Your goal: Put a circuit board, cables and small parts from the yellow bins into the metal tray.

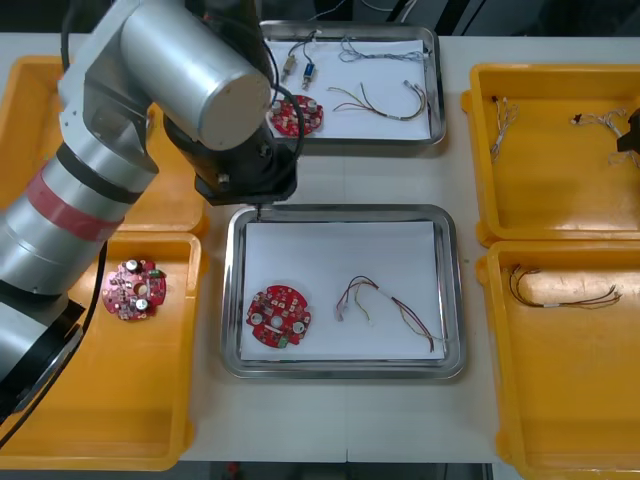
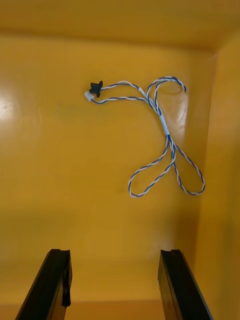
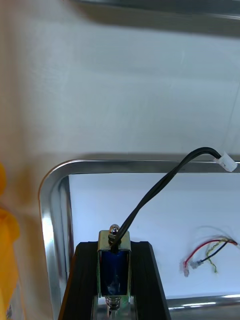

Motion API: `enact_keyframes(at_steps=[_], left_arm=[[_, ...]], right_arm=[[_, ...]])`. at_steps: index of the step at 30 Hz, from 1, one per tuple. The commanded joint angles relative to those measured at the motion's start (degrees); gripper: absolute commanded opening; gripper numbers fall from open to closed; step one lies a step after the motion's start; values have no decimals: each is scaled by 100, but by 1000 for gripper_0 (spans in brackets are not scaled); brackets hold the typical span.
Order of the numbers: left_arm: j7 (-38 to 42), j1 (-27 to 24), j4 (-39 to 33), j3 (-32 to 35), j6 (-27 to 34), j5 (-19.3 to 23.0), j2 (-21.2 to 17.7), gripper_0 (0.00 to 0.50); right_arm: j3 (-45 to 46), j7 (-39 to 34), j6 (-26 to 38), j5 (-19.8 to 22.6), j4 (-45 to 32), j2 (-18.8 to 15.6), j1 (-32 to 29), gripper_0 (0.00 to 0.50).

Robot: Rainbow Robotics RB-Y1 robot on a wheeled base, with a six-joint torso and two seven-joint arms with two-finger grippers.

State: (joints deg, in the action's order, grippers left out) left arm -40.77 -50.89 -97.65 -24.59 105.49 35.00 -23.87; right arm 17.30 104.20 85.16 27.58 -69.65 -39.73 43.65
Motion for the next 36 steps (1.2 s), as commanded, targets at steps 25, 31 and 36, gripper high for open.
enact_keyframes(at_steps=[25, 31, 36], left_arm=[[-89, 713, 203, -1268, -1241, -775, 50, 0], [-62, 713, 194, -1276, -1250, -767, 41, 0], [-10, 713, 194, -1276, -1250, -749, 41, 198]], right_arm=[[-421, 408, -2135, 133, 1445, -193, 293, 500], [-421, 399, -2592, 256, 1850, -97, 293, 500], [-421, 381, -2803, 353, 2025, -35, 293, 500]])
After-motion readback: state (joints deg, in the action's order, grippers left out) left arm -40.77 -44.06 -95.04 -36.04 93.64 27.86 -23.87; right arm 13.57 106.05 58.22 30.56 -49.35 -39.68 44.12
